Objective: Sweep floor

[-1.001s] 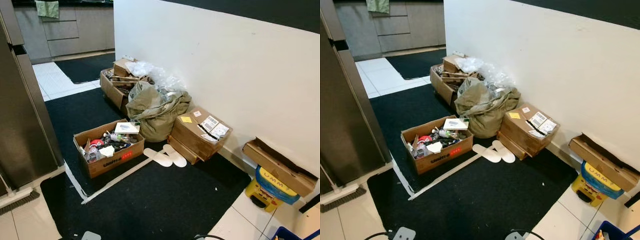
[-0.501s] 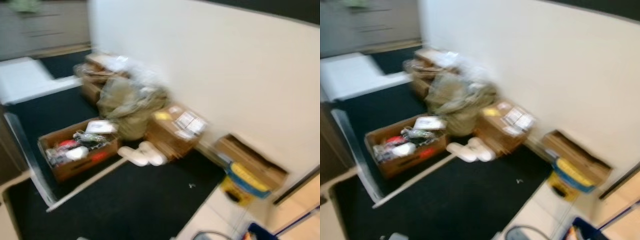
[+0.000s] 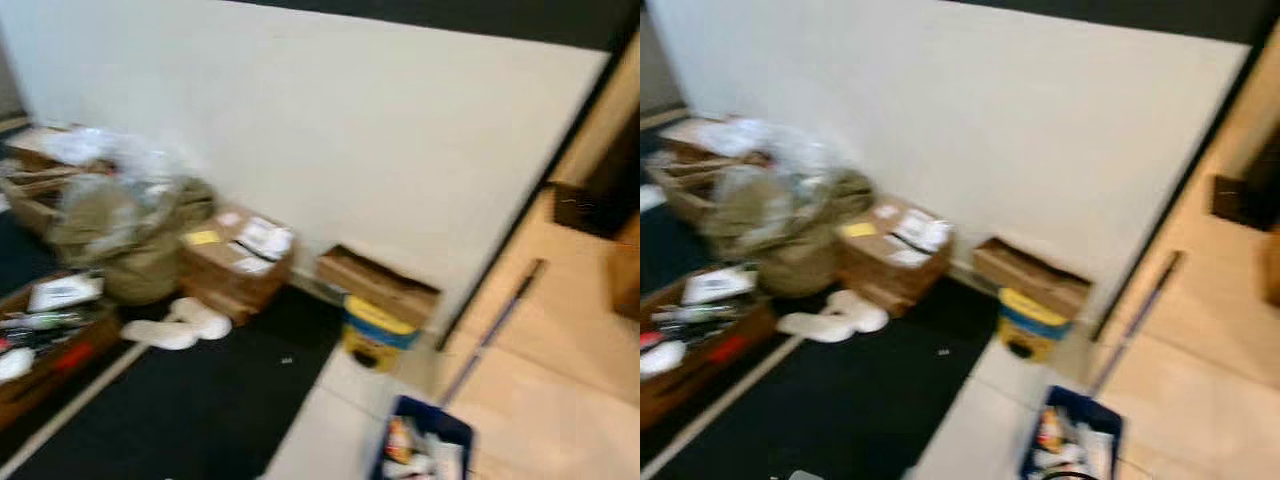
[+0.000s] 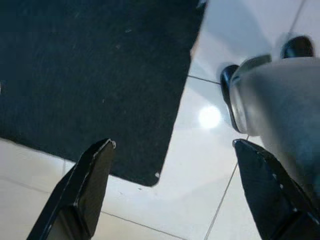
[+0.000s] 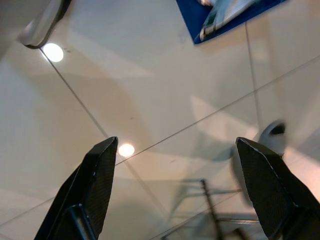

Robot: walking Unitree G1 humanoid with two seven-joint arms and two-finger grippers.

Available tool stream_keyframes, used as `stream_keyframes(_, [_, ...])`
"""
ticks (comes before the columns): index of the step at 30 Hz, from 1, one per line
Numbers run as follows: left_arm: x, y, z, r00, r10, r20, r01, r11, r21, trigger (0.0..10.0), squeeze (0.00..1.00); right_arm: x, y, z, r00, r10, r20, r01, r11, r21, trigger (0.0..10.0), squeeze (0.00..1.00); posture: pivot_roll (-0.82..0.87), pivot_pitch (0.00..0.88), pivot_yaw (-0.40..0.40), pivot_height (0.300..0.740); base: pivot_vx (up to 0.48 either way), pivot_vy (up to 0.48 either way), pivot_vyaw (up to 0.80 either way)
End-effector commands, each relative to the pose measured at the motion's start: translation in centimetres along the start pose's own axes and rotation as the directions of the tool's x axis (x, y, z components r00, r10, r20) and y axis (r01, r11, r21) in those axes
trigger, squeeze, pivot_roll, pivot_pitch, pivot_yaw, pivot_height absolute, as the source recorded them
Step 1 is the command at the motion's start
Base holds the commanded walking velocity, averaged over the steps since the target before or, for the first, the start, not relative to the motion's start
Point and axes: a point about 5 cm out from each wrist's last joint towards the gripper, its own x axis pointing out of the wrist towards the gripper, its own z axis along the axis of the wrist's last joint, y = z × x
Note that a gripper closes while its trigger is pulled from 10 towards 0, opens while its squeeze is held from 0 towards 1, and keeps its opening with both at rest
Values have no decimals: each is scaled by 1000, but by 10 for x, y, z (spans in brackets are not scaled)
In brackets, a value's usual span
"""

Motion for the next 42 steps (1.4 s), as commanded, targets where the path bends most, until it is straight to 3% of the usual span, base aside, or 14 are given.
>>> stream_keyframes(1, [0,-13,-3,999,-47,-12,47,999,5,10000,0,0,-6,2,1000,-12,1,12,1000,8,10000,0,36,0,-90,740,0,0,-800])
stream_keyframes(22, [0,-15,-1,999,-52,-13,52,999,6,10000,0,-1,-8,9,1000,-17,24,17,1000,4,10000,0,34,0,-89,740,0,-23,-71])
stream_keyframes(30, [0,-13,-3,999,-49,-15,49,999,4,10000,0,-1,-8,7,1000,-16,23,16,1000,4,10000,0,35,0,-90,740,0,-480,0])
stream_keyframes(42, [0,-15,3,999,-47,4,47,999,1,10000,0,0,-6,4,1000,-12,17,12,1000,4,10000,0,34,0,-86,740,0,0,0])
